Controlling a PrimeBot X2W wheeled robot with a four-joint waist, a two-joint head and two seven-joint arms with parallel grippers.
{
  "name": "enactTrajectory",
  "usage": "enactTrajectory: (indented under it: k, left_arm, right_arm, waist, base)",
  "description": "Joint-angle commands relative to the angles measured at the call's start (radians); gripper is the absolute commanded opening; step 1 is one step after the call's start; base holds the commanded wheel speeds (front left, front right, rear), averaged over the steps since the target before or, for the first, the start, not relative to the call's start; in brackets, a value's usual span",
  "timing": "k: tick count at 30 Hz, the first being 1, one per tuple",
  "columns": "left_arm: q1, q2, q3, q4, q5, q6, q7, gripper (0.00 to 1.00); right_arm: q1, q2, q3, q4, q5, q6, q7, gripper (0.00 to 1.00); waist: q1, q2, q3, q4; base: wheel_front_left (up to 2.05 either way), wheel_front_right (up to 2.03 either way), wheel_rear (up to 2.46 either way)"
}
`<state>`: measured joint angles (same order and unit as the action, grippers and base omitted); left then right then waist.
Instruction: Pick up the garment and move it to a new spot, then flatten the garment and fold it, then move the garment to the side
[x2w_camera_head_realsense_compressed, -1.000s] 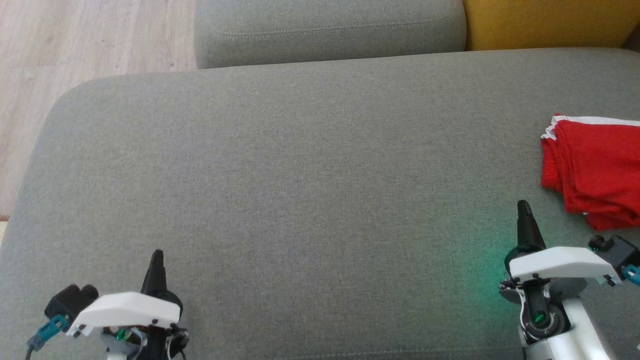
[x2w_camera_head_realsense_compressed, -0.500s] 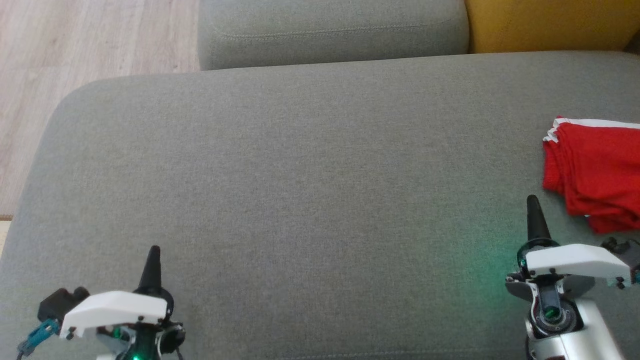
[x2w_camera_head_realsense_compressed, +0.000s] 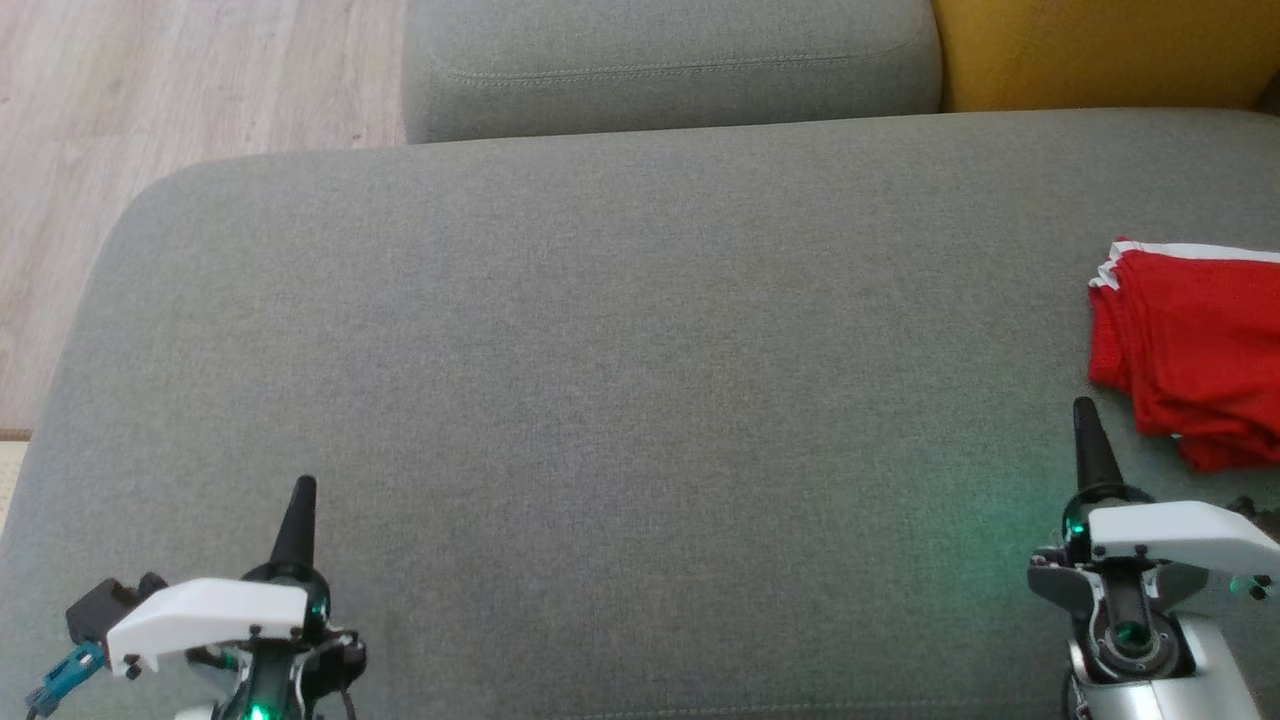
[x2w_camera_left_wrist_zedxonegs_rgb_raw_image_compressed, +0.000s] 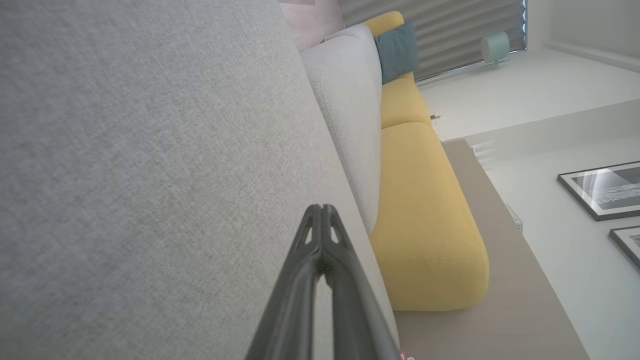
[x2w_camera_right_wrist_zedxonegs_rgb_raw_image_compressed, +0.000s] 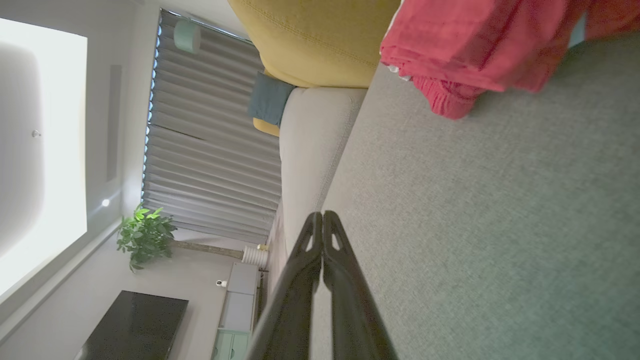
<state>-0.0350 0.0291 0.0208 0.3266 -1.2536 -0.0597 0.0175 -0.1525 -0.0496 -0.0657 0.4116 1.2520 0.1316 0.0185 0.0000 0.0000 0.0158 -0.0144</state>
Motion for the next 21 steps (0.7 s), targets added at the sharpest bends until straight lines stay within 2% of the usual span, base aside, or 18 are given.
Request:
enactTrajectory:
  k: [1, 21]
  left_arm:
    - [-0.059, 0.017, 0.038, -0.04, -0.027, -0.011, 0.009, 0.0]
    - [-0.068, 0.02, 0.073, -0.067, -0.239, -0.05, 0.065, 0.0]
  right_arm:
    - [-0.015, -0.003, 0.01, -0.047, 0.031, -0.001, 0.01, 0.0]
    - [0.024, -0.002, -0.028, -0.124, 0.241, -0.001, 0.065, 0.0]
  waist:
    - [0.0, 0.0, -0.001, 0.001]
    - [0.0, 0.0, -0.008, 0.01]
  base:
    - [0.0, 0.0, 0.0]
    - [0.0, 0.0, 0.0]
